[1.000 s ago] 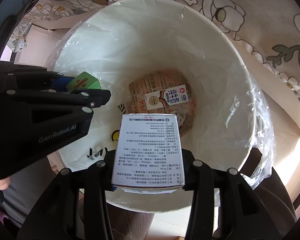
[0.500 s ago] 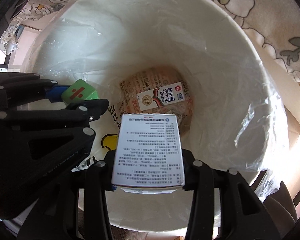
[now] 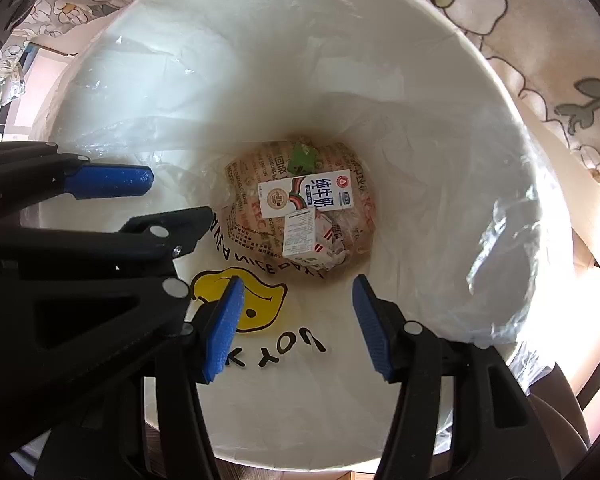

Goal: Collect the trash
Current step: 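Open the right tool over the bin dropping the medicine box while the left tool releases the green block, then raise both open tools from the bin back over the bed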

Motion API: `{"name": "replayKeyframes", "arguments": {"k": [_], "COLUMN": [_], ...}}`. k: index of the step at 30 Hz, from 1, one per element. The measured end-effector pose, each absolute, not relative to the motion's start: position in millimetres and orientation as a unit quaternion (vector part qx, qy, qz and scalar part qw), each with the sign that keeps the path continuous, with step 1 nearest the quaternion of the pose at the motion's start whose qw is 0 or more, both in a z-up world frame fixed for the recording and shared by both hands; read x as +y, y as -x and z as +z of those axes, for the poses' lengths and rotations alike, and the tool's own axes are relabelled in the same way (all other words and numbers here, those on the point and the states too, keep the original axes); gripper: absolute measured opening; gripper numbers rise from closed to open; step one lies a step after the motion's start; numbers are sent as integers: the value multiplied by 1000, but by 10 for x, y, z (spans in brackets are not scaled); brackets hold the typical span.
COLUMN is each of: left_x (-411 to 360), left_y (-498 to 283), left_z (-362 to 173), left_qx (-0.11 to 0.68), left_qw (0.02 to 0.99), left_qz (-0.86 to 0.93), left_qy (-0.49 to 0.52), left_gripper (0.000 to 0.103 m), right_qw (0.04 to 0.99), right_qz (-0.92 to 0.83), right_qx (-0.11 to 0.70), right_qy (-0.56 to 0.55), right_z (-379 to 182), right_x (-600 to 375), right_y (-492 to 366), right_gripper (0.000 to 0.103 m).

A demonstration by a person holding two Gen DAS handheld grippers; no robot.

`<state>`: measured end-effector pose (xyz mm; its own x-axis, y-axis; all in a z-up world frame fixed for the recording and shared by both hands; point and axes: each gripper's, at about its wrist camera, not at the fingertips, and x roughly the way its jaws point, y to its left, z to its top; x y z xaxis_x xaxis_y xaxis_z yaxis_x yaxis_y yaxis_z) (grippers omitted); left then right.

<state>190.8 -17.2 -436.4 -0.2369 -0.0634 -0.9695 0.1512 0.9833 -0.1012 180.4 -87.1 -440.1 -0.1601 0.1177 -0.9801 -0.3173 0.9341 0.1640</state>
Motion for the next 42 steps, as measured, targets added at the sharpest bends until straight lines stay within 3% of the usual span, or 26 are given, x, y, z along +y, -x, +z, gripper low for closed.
{"name": "replayKeyframes", "arguments": {"k": [19, 24, 29, 42], "left_x": [-23, 158, 293, 213], "left_y": [-1720, -1688, -1679, -1750], "left_z": [-3559, -3135, -2713, -1563], "left_qx": [728, 702, 681, 592], "left_qw": [679, 709, 731, 804], "left_qz": [-76, -54, -44, -54], "left_qy": [-52, -35, -6, -24], "left_gripper": [50, 57, 57, 66], "right_qw": [681, 708, 744, 824], "right_qz": [168, 167, 169, 175], "right_qx": [710, 684, 646, 539], "right_qy": [67, 59, 38, 28], "right_z": [-3795, -3373, -2850, -1475], "right_x": [-1023, -1155, -1323, -1591], "right_y": [-1530, -1451, -1426, -1445], "right_gripper": [57, 57, 57, 62]}}
